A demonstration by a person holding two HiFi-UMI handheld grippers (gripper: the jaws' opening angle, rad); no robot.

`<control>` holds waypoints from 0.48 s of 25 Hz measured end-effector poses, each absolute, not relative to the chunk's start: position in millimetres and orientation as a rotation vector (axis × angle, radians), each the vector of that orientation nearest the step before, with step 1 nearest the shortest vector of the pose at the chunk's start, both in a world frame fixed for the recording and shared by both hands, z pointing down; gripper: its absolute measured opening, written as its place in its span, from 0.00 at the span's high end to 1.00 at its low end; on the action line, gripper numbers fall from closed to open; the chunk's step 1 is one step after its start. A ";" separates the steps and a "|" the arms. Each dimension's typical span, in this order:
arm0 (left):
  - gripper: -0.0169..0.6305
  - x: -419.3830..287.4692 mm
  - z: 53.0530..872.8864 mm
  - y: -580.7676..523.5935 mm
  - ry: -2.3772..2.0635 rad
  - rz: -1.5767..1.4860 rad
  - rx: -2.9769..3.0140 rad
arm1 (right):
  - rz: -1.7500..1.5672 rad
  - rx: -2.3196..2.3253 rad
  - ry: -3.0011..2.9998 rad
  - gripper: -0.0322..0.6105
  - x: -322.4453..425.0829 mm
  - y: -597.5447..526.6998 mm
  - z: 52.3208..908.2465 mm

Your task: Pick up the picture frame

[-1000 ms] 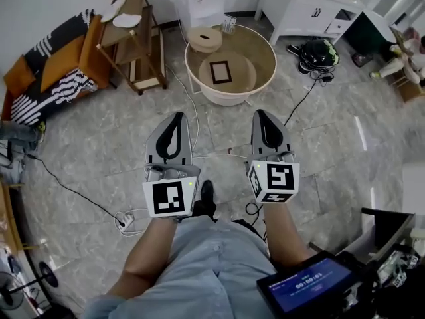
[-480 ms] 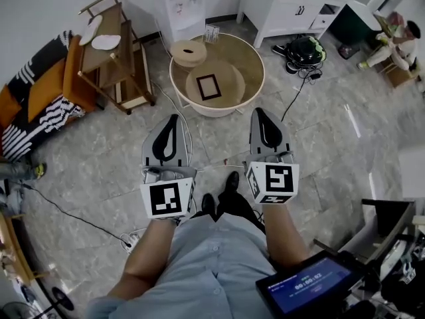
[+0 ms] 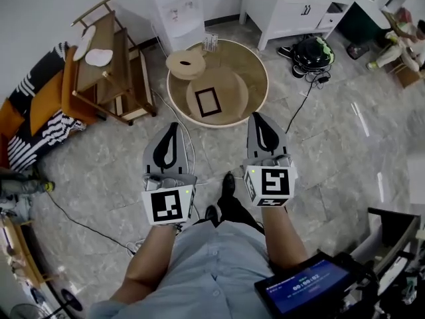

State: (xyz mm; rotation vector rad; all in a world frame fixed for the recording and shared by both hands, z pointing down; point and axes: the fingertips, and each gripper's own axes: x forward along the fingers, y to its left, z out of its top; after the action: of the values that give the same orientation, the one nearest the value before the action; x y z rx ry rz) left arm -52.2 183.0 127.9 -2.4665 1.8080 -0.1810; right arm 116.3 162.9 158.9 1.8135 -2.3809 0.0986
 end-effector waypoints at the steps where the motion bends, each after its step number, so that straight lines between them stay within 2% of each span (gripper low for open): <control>1: 0.96 -48.2 126.1 171.8 1.811 -0.186 -2.458 | 0.102 1.808 -2.392 0.93 119.3 150.2 158.5; 12: 0.96 -23.9 84.4 97.4 1.857 -0.114 -2.323 | 0.015 1.728 -2.531 0.93 129.0 59.1 122.7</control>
State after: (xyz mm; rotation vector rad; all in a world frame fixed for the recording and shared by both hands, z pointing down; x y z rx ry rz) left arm -23.9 97.4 84.4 -2.3226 1.8569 -0.1143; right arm 129.0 59.1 122.7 1.7278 -2.5308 0.0150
